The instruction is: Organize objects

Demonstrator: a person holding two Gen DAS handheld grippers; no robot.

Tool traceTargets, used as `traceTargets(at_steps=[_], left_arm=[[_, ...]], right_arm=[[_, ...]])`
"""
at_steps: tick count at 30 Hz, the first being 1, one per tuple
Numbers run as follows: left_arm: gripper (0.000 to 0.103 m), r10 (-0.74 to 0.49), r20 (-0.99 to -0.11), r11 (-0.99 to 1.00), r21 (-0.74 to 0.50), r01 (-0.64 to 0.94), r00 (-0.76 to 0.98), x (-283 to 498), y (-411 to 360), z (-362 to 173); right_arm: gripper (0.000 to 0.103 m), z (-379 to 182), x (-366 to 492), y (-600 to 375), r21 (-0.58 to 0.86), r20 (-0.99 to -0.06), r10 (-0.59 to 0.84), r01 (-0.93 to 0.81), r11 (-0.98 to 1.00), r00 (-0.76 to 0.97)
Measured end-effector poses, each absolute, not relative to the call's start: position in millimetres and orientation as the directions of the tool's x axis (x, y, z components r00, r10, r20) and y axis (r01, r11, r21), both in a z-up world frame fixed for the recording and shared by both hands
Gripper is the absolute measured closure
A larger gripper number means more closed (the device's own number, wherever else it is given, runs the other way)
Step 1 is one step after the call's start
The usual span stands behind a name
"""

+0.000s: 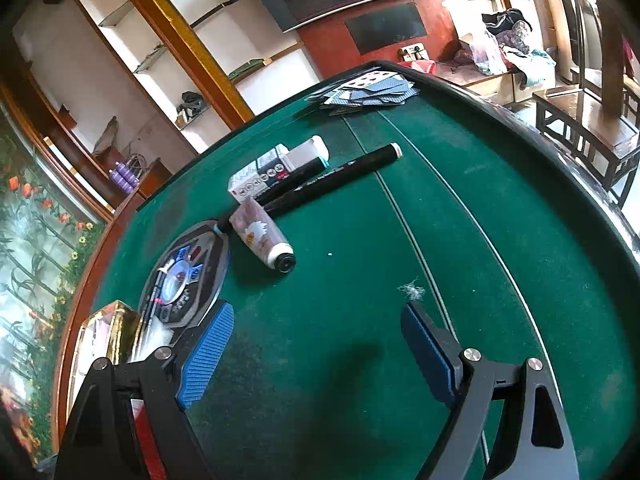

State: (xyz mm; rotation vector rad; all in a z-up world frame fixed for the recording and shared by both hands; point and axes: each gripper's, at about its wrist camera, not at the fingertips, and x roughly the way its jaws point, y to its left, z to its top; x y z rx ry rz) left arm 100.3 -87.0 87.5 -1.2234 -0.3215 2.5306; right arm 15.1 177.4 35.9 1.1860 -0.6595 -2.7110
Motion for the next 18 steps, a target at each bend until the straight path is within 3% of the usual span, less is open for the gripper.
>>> traceTargets(at_steps=[4,5,6,8,12,16,18], left_arm=[[0.098,0.359,-0.726,-0.933,-0.271,-0.236,-0.586,113,-93,95],[0.081,0.360,-0.727,-0.933,-0.263,-0.247,-0.585,116,-92,94],[0.053,0.360,-0.726,-0.932,-0.254,-0.258,-0.586,118,-89,92],[0.026,0.339,-0.716,-0.939,-0.219,-0.265,-0.611,124,-85,90],[0.024,0.275,-0.730,-0.959,-0.160,-0.236,-0.626,120,-82,87],[0.024,0.292,-0.704,-0.955,-0.244,-0.165,-0.647,118,-114,93],[0.024,0.308,-0.698,-0.946,-0.297,-0.131,-0.646,116,-133,94]], right_arm=[[0.014,44,2,158,0.388,-0.711,-0.280,-0.028,-0.921,-0.645],[0.014,47,-1,154,0.369,-0.720,-0.276,-0.015,-0.929,-0.636],[0.014,50,-5,150,0.349,-0.732,-0.269,-0.004,-0.937,-0.626],[0.014,54,-13,142,0.310,-0.752,-0.257,0.017,-0.950,-0.607],[0.014,60,-26,120,0.219,-0.787,-0.219,0.070,-0.973,-0.576],[0.014,65,-20,84,0.283,-0.812,-0.340,0.189,-0.940,-0.475],[0.014,67,-12,54,0.239,-0.829,-0.337,0.262,-0.935,-0.446]])
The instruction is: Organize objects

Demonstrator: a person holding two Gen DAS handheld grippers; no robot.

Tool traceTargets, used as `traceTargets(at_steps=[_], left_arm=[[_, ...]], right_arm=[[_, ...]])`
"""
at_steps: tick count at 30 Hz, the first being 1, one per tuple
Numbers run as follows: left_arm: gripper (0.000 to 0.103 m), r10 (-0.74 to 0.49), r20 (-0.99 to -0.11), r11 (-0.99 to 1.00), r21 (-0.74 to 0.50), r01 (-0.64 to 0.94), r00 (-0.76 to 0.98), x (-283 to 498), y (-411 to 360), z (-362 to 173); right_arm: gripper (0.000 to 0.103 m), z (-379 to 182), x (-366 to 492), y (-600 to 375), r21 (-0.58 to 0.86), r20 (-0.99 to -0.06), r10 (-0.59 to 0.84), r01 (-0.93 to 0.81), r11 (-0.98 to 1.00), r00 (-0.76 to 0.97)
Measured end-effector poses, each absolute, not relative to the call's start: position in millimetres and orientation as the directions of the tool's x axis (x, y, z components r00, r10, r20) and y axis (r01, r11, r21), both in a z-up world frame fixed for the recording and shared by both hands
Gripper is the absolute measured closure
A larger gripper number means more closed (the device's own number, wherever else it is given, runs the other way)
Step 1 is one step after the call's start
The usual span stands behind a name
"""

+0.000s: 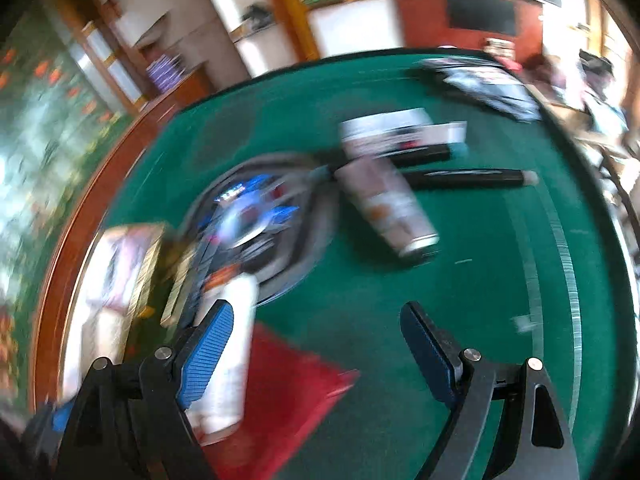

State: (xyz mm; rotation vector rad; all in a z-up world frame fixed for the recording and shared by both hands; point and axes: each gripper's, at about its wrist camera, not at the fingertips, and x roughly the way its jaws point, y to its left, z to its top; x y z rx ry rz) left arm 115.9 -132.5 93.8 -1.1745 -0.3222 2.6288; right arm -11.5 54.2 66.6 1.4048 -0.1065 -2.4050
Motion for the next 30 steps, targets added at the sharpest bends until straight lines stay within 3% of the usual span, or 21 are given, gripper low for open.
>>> traceTargets(at_steps=[6,7,8,11,19,25,30], left_arm=[[0.024,0.306,-0.677,-0.937,-0.338,-0.087,-0.669,121,-165,97],[0.024,0.311,-0.674,-0.936,-0.341,-0.091,-0.670,121,-167,97],[0.024,0.316,-0.671,-0.934,-0.343,-0.097,-0.671,122,-169,97],[0.024,0.317,-0.663,-0.935,-0.340,-0.105,-0.678,121,-171,99],[0.024,0.321,-0.673,-0.932,-0.348,-0.098,-0.667,127,-167,97],[0.022,0.307,-0.714,-0.948,-0.291,-0.132,-0.629,123,-137,91],[0.017,0.240,-0.770,-0.964,-0.114,-0.242,-0.592,115,-78,80]], right_arm=[[0.018,49,12,-24,-0.025,-0.865,-0.174,0.387,-0.922,-0.470],[0.028,41,12,-33,-0.079,-0.874,-0.123,0.387,-0.919,-0.471],[0.050,34,12,-37,-0.103,-0.882,-0.094,0.384,-0.917,-0.462],[0.075,26,14,-36,-0.162,-0.871,-0.029,0.343,-0.925,-0.490],[0.082,45,30,38,0.133,-0.858,-0.225,0.225,-0.965,-0.462],[0.082,53,61,130,0.458,-0.747,-0.448,0.108,-0.882,-0.491],[0.082,48,84,169,0.533,-0.711,-0.480,0.052,-0.845,-0.514]])
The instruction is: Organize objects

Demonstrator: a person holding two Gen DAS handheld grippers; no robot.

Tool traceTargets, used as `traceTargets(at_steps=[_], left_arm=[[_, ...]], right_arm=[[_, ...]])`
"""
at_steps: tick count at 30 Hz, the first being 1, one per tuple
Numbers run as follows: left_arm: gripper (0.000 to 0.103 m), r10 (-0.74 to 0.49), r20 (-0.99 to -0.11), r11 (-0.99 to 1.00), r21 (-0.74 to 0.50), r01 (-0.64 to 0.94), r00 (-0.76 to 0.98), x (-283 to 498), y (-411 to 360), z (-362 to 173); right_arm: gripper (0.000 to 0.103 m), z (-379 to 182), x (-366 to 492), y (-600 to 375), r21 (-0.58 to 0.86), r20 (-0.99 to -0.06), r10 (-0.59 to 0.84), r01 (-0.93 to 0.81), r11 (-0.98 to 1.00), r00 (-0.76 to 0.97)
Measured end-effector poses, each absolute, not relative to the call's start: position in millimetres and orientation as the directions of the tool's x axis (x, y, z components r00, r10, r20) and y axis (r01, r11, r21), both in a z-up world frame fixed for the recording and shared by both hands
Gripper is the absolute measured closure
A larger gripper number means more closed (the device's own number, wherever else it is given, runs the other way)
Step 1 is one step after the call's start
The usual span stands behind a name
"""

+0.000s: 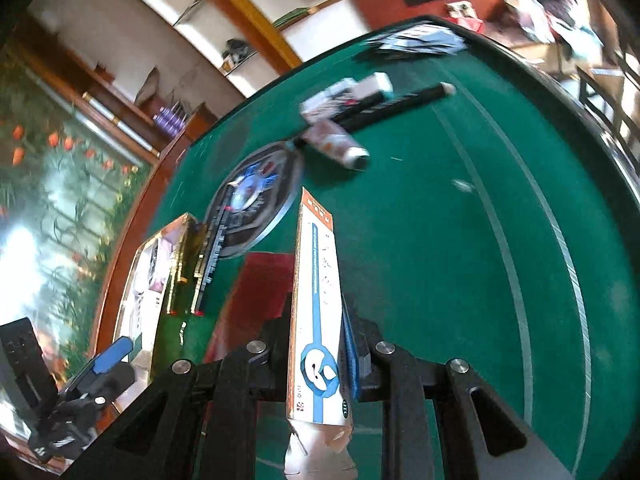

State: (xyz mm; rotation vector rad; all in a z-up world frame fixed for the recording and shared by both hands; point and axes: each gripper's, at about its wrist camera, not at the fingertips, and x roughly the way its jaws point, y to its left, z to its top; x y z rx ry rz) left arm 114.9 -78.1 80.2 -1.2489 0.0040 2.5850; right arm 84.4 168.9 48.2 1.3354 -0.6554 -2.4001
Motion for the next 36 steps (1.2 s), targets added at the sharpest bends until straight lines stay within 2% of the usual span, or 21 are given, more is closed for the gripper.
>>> traceTargets(at_steps=[7,9,13,16,17,19,20,21,27,32,36], left_arm=[[0.018,0.030,-0.797,-0.953,0.158,-0.257,-0.604,84,-23,47],[0.017,0.018,-0.813,-0.945,0.177,-0.277,-0.582,72,-11,34],[0.009,-0.011,-0.820,-0.926,0.224,-0.304,-0.572,61,13,17],[0.008,-0.005,-0.780,-0.928,0.237,-0.287,-0.626,63,19,15],[0.011,0.009,-0.785,-0.930,0.221,-0.294,-0.620,63,19,14],[0.040,0.072,-0.809,-0.935,0.149,-0.322,-0.584,63,16,17],[0.050,0.063,-0.805,-0.935,0.160,-0.317,-0.591,64,15,20],[0.054,0.072,-0.806,-0.937,0.147,-0.316,-0.588,65,13,22],[0.066,0.194,-0.796,-0.955,-0.019,-0.296,-0.573,73,-7,41],[0.069,0.306,-0.756,-0.941,-0.148,-0.305,-0.578,88,-26,64],[0.069,0.358,-0.730,-0.927,-0.201,-0.317,-0.582,96,-36,75]], right_arm=[[0.082,31,100,195,0.594,-0.684,-0.528,0.037,-0.804,-0.503],[0.082,30,105,196,0.603,-0.675,-0.541,0.048,-0.796,-0.501],[0.082,26,109,199,0.619,-0.665,-0.561,0.056,-0.783,-0.494],[0.082,27,108,201,0.629,-0.655,-0.566,0.054,-0.776,-0.501],[0.082,28,108,201,0.631,-0.652,-0.567,0.054,-0.774,-0.504],[0.082,29,108,201,0.633,-0.649,-0.567,0.054,-0.772,-0.507],[0.082,30,109,201,0.633,-0.648,-0.568,0.055,-0.772,-0.508],[0.082,30,109,200,0.632,-0.648,-0.567,0.056,-0.773,-0.508],[0.082,32,114,198,0.630,-0.650,-0.564,0.054,-0.775,-0.509],[0.082,36,119,197,0.618,-0.658,-0.545,0.040,-0.785,-0.520],[0.082,45,131,200,0.601,-0.659,-0.517,0.031,-0.798,-0.546]])
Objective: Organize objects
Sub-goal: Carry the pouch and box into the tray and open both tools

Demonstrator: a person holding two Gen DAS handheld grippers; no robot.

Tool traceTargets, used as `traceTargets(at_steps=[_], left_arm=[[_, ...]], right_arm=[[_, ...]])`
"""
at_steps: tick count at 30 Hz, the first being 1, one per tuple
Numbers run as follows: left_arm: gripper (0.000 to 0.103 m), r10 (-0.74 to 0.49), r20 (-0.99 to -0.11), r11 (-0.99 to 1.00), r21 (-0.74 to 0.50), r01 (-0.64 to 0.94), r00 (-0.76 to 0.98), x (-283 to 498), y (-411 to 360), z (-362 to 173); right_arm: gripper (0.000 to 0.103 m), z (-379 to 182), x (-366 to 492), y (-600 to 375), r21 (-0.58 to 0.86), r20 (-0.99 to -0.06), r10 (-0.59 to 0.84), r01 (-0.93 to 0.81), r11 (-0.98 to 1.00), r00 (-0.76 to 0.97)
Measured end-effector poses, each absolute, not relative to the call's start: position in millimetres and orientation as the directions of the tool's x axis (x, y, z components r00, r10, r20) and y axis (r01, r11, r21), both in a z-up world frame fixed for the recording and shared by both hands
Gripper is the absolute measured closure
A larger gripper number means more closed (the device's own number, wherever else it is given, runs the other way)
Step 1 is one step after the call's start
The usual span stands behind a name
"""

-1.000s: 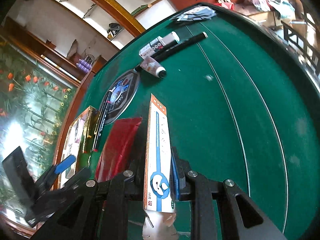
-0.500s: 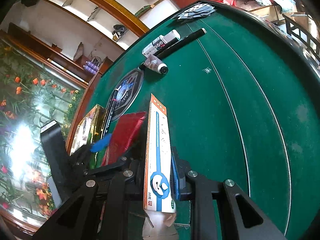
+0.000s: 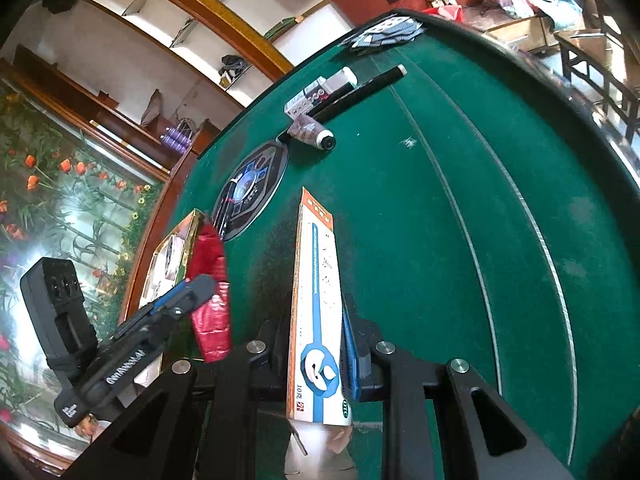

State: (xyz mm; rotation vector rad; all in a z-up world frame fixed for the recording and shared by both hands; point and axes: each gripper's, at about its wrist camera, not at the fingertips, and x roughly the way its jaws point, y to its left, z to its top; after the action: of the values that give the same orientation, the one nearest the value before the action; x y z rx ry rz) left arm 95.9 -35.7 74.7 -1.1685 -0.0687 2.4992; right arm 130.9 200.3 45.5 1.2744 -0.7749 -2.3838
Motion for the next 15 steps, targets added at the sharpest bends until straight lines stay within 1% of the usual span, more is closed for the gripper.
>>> traceTargets(at_steps=[4,9,15], left_arm=[[0.070,0.389,-0.702,-0.917,-0.233,-0.324,-0.596,102,-43,85],[0.071,0.435,-0.641,-0.900,-0.298,-0.318,-0.633,111,-66,105],[0.071,0.404,-0.568,-0.911,-0.322,-0.258,-0.717,124,-115,137]], right_arm=[[0.082,49,139,207,0.605,-0.647,-0.506,0.019,-0.796,-0.570],[0.082,50,140,205,0.600,-0.654,-0.501,0.015,-0.800,-0.567],[0.082,62,135,188,0.595,-0.646,-0.523,0.063,-0.801,-0.556]])
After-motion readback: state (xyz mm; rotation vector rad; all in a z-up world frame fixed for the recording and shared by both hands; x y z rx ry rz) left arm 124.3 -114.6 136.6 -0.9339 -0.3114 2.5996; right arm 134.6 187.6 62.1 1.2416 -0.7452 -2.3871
